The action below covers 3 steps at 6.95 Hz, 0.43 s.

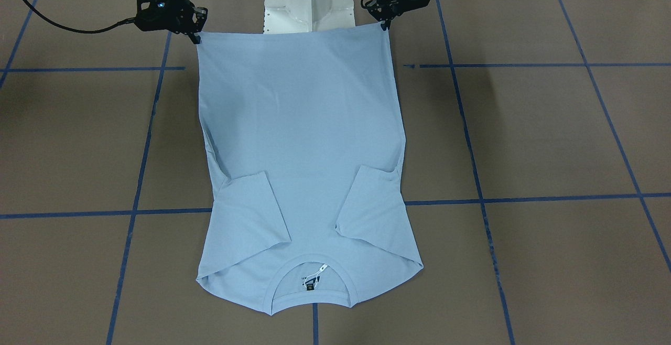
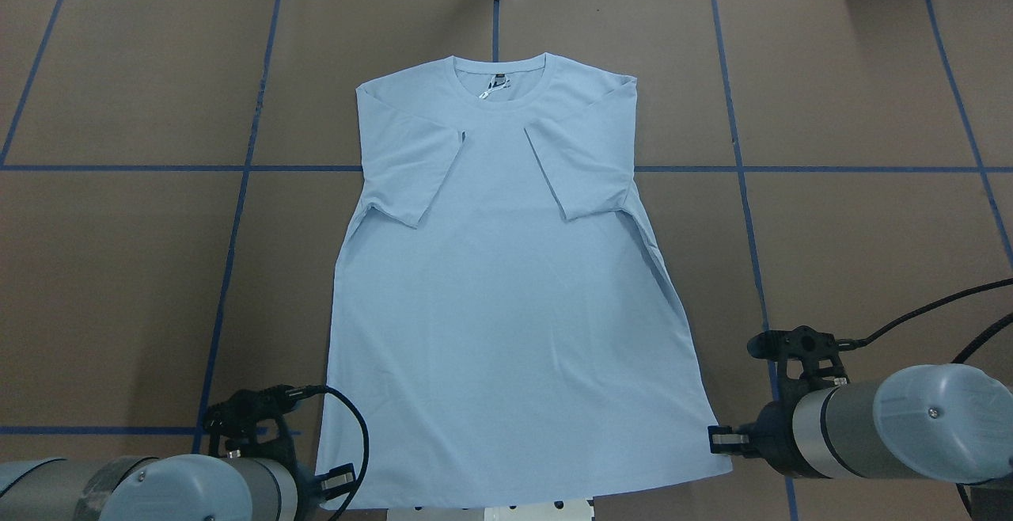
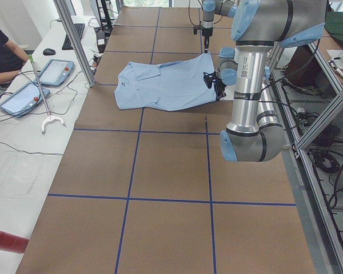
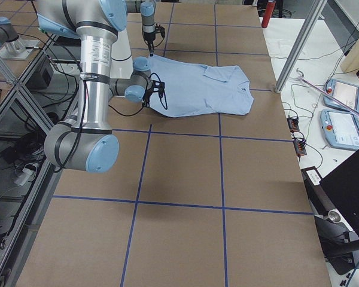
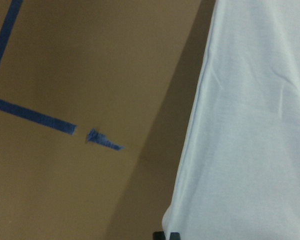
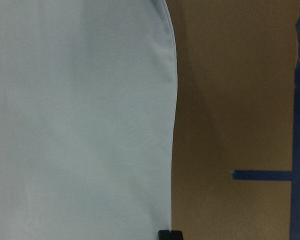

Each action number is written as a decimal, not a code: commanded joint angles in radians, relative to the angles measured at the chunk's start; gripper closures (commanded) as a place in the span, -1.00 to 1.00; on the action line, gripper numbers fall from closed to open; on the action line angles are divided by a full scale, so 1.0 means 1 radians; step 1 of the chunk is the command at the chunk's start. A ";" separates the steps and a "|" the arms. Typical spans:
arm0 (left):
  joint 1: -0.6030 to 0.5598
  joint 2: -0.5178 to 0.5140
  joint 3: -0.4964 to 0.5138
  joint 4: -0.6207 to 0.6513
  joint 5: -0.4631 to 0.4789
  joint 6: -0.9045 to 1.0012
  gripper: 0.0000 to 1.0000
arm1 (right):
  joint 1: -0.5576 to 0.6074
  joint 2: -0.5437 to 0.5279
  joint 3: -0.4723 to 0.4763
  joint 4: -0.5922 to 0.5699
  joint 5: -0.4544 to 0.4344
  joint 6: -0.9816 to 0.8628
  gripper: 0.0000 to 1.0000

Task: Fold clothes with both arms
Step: 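Lift the hem with both grippers and carry it toward the collar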

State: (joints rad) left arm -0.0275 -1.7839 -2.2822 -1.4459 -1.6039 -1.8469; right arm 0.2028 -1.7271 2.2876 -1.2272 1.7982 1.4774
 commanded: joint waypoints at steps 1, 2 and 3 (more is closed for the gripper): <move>0.061 0.000 -0.063 0.045 -0.001 0.000 1.00 | -0.025 -0.066 0.071 0.000 0.122 0.000 1.00; 0.063 0.000 -0.071 0.044 -0.001 0.000 1.00 | -0.025 -0.072 0.079 0.000 0.166 0.000 1.00; 0.051 -0.002 -0.072 0.044 -0.002 0.002 1.00 | -0.008 -0.063 0.078 0.000 0.167 -0.002 1.00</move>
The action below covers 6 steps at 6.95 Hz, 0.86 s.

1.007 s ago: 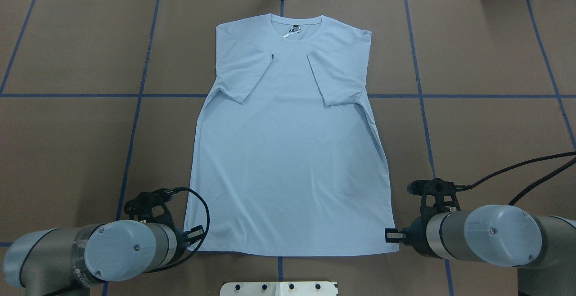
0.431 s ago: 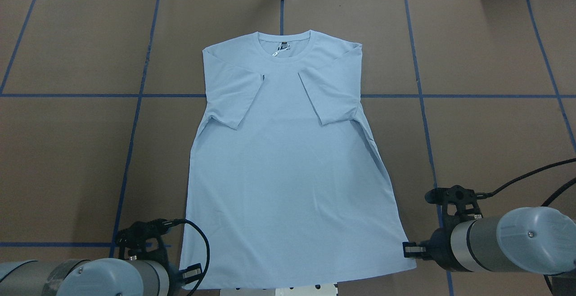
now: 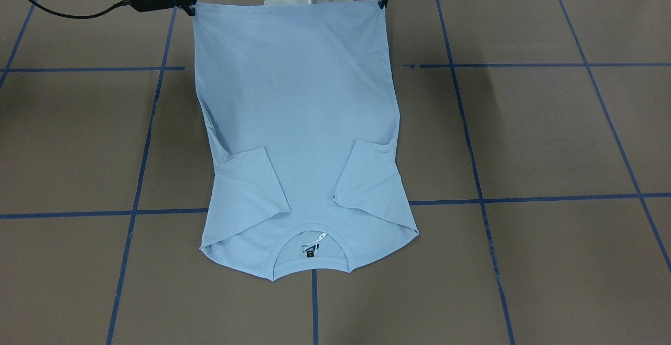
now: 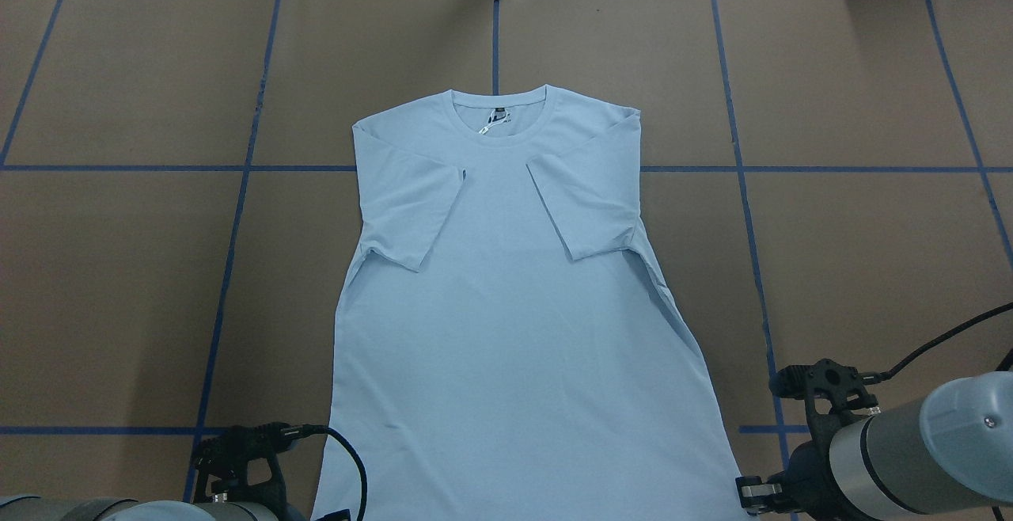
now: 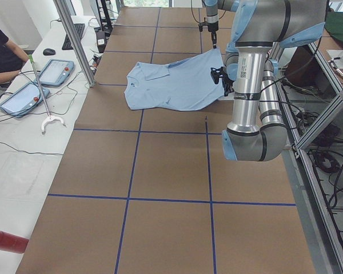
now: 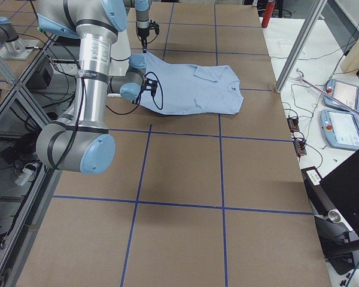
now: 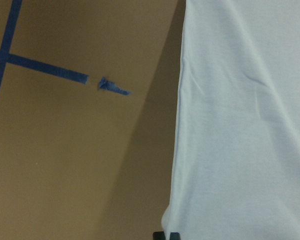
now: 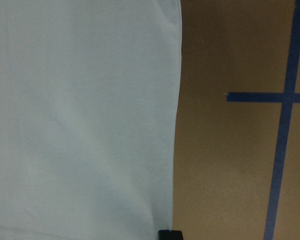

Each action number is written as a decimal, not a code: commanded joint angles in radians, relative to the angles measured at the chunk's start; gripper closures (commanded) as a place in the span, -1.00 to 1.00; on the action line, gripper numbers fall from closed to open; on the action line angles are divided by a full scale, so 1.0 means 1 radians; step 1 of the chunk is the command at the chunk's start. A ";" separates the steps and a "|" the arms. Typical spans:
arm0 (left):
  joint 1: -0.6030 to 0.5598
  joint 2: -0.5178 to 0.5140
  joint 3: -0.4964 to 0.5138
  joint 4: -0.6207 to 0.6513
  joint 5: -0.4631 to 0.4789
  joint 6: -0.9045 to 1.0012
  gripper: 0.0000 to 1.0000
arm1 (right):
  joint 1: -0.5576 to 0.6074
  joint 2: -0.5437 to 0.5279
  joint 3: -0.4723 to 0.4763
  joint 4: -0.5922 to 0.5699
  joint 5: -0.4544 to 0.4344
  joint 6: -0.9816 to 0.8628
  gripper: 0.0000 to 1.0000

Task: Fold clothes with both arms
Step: 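Lift the hem with both grippers and carry it toward the collar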

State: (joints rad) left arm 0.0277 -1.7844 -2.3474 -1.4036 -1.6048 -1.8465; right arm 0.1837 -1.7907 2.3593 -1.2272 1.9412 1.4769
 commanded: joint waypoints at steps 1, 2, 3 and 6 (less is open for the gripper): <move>-0.041 -0.010 -0.007 0.002 -0.004 0.042 1.00 | 0.073 0.023 -0.005 0.000 0.022 -0.010 1.00; -0.110 -0.027 0.006 0.002 -0.003 0.071 1.00 | 0.151 0.054 -0.040 0.000 0.019 -0.016 1.00; -0.185 -0.033 0.007 0.003 -0.009 0.096 1.00 | 0.196 0.100 -0.069 0.002 0.016 -0.059 1.00; -0.348 -0.047 0.013 0.003 -0.009 0.153 1.00 | 0.441 0.194 -0.164 0.003 0.074 -0.186 1.00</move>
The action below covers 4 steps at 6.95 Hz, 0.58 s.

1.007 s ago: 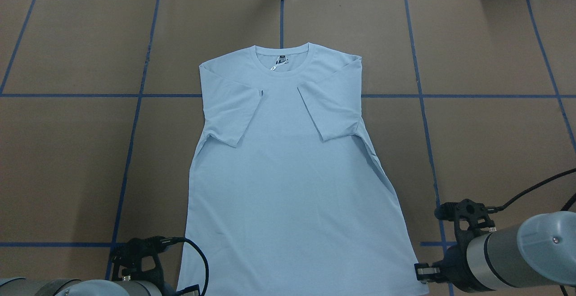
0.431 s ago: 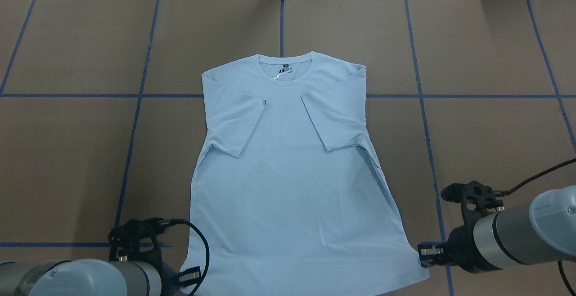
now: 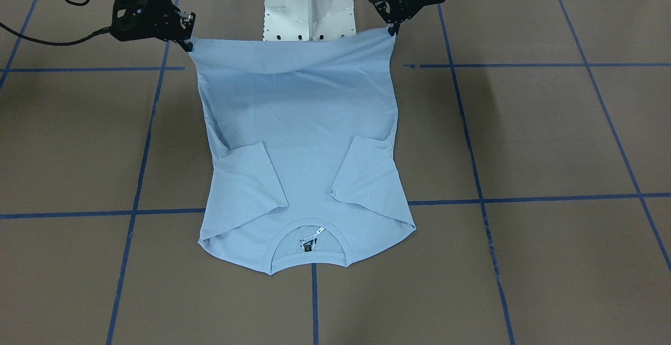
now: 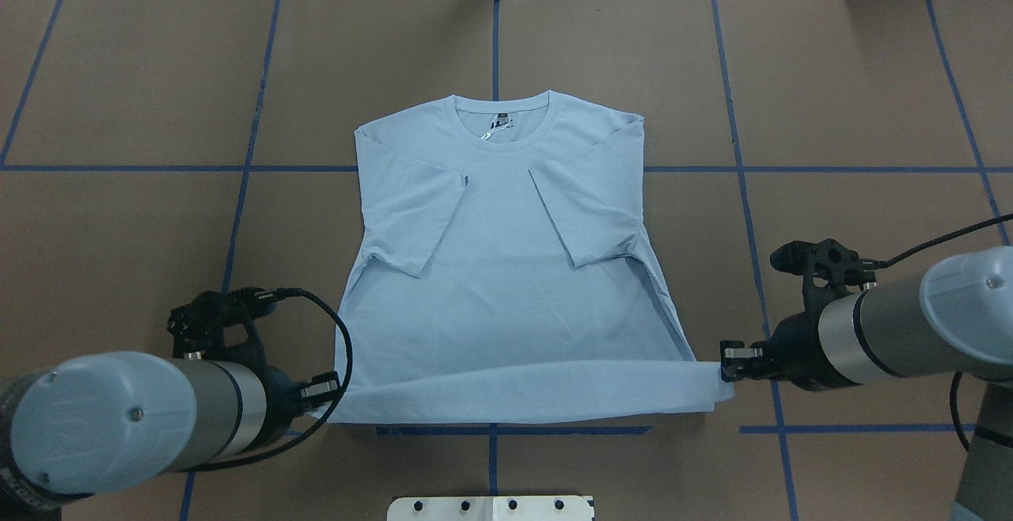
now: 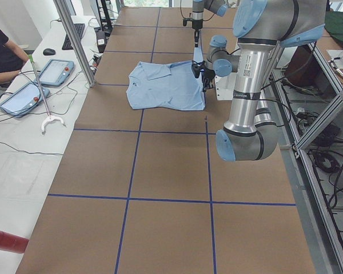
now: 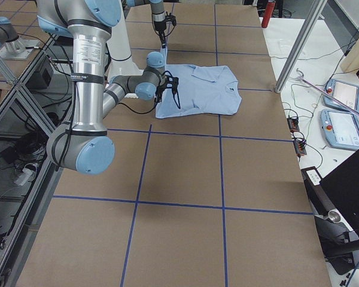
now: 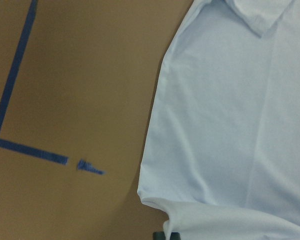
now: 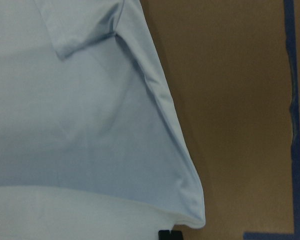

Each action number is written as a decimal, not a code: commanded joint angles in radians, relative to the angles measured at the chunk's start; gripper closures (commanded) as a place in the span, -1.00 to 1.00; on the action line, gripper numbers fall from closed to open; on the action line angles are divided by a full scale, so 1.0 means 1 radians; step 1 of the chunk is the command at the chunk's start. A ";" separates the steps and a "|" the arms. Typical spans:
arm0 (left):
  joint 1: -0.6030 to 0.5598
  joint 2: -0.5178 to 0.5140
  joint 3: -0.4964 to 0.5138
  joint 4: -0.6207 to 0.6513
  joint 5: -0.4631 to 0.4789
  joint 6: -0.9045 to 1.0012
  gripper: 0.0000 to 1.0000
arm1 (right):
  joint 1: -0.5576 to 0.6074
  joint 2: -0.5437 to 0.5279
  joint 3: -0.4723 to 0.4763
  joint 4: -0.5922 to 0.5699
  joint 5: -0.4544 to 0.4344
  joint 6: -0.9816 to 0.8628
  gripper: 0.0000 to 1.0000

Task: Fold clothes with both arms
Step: 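Lift the hem with both grippers and carry it toward the collar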

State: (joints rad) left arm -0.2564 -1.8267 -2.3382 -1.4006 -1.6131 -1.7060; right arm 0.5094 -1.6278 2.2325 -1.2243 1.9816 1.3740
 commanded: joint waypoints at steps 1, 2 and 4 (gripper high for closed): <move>-0.104 -0.037 0.022 0.000 -0.002 0.041 1.00 | 0.211 0.125 -0.113 -0.001 0.095 -0.114 1.00; -0.162 -0.096 0.083 0.000 -0.002 0.045 1.00 | 0.248 0.229 -0.205 -0.001 0.112 -0.115 1.00; -0.278 -0.189 0.242 -0.009 -0.002 0.127 1.00 | 0.287 0.437 -0.405 -0.003 0.109 -0.115 1.00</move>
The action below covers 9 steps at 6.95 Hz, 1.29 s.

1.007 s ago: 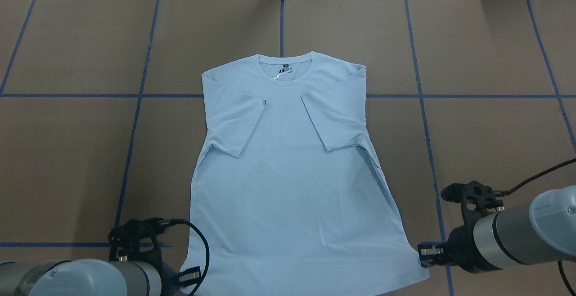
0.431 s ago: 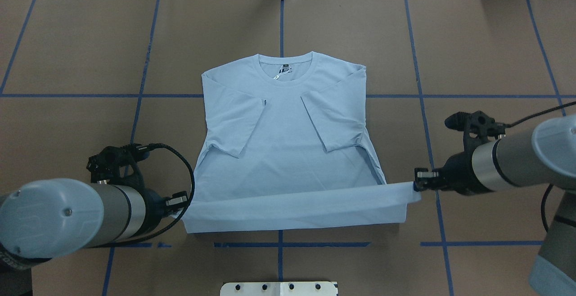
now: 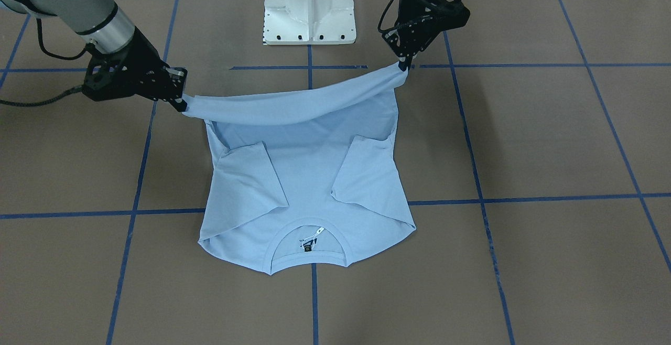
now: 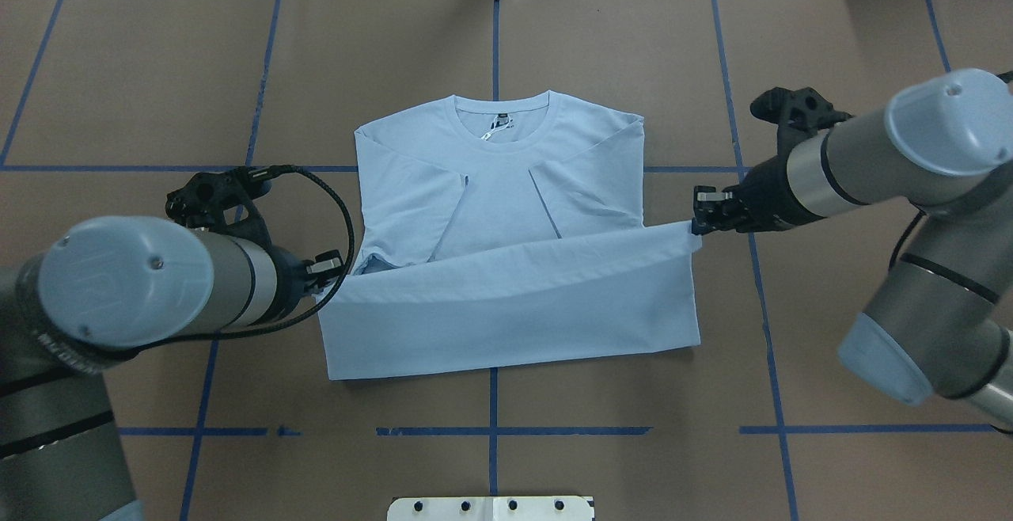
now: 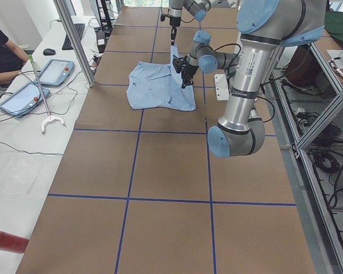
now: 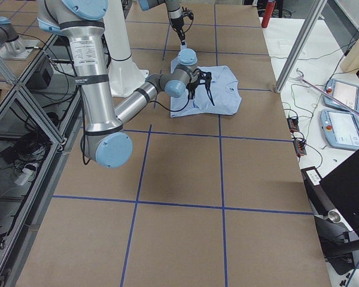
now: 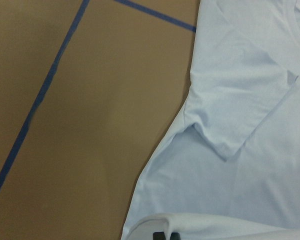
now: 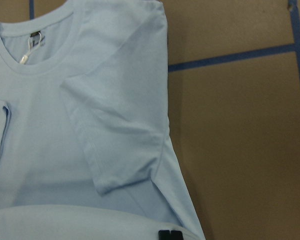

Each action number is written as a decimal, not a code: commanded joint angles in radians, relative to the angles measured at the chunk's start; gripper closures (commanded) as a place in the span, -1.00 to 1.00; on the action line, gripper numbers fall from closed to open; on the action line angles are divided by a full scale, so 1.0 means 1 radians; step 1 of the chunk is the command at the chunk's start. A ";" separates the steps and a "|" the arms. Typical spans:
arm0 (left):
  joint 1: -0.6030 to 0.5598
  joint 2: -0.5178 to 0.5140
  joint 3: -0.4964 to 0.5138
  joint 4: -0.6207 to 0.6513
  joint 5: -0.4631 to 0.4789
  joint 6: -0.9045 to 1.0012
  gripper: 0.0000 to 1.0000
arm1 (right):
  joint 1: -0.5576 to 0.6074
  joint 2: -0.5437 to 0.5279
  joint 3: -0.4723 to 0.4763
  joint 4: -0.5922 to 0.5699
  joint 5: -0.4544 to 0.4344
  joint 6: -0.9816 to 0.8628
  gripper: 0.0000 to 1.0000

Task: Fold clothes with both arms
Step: 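Lay the hem over the collar edge with both grippers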

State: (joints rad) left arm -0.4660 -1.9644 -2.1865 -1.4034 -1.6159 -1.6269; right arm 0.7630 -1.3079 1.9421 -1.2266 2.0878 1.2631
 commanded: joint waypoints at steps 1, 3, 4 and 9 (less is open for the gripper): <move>-0.119 -0.059 0.156 -0.032 0.002 0.086 1.00 | 0.068 0.137 -0.167 0.001 0.006 -0.014 1.00; -0.186 -0.062 0.215 -0.084 0.001 0.160 1.00 | 0.149 0.177 -0.215 -0.001 0.017 -0.050 1.00; -0.204 -0.076 0.252 -0.118 0.001 0.163 1.00 | 0.171 0.241 -0.280 -0.001 0.015 -0.051 1.00; -0.256 -0.177 0.538 -0.342 0.002 0.162 1.00 | 0.185 0.360 -0.476 0.001 0.008 -0.063 1.00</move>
State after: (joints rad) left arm -0.7142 -2.1115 -1.7243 -1.6900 -1.6150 -1.4638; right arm 0.9421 -0.9526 1.4887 -1.2257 2.0961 1.2046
